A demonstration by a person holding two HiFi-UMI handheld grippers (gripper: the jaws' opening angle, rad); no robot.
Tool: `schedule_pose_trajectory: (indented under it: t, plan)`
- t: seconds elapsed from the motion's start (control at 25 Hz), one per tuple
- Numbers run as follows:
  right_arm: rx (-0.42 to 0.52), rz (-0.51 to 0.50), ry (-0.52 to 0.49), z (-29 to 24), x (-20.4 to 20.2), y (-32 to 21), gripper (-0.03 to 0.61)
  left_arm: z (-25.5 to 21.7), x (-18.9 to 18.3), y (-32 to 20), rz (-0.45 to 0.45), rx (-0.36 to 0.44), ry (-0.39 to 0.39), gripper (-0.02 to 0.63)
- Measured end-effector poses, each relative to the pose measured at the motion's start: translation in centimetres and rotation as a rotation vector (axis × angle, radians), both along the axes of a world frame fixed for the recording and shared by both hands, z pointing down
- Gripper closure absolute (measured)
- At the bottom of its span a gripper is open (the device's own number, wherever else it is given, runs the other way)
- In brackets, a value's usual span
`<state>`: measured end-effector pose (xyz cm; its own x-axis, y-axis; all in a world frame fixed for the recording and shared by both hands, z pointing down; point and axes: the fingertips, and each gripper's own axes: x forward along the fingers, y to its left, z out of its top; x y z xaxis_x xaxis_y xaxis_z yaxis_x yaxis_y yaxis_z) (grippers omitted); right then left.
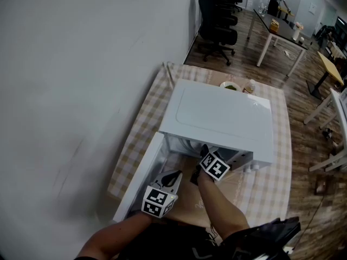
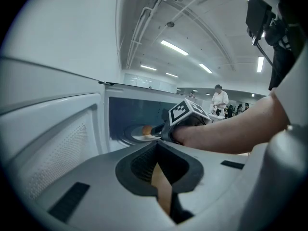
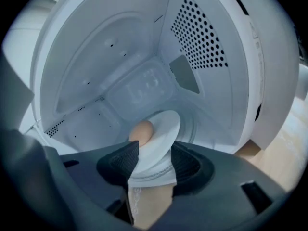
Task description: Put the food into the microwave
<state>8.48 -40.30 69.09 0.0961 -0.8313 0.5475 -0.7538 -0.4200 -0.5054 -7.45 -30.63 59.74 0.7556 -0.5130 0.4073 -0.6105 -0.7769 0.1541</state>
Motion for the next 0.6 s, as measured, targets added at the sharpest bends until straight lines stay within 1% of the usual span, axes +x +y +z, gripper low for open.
schedule_pose_trajectory:
  t: [0.08, 0.24, 0.32, 0.4, 0.52, 0.6]
  plan:
    - [0.005, 0.028, -0.068, -0.1, 0.0, 0.1, 0.368, 0.0, -0.1, 0.0, -0.002, 0.001, 0.0, 0.606]
    - [-0.004, 0.037, -0.171, -0.4, -0.6, 0.3, 0.314, -0.3, -0.3, -0.1, -0.007, 0.008, 0.009, 0.606]
    - [-0.001, 0.06, -0.24, -0.5, -0.9, 0.6, 0.294, -0.5, -0.3, -0.1, -0.007, 0.009, 0.015, 0.606]
    - [0.004, 0.113, -0.342, -0.5, -0.9, 0.8, 0.287, -0.7, -0.2, -0.1, -0.009, 0.009, 0.023, 0.606]
    - [0.027, 0.221, -0.501, -0.5, -0.6, 1.1, 0.287, -1.1, -0.1, 0.0, -0.014, 0.007, 0.034, 0.606]
    - [0.043, 0.291, -0.579, -0.5, -0.3, 1.2, 0.288, -1.4, -0.1, 0.1, -0.017, 0.008, 0.042, 0.606]
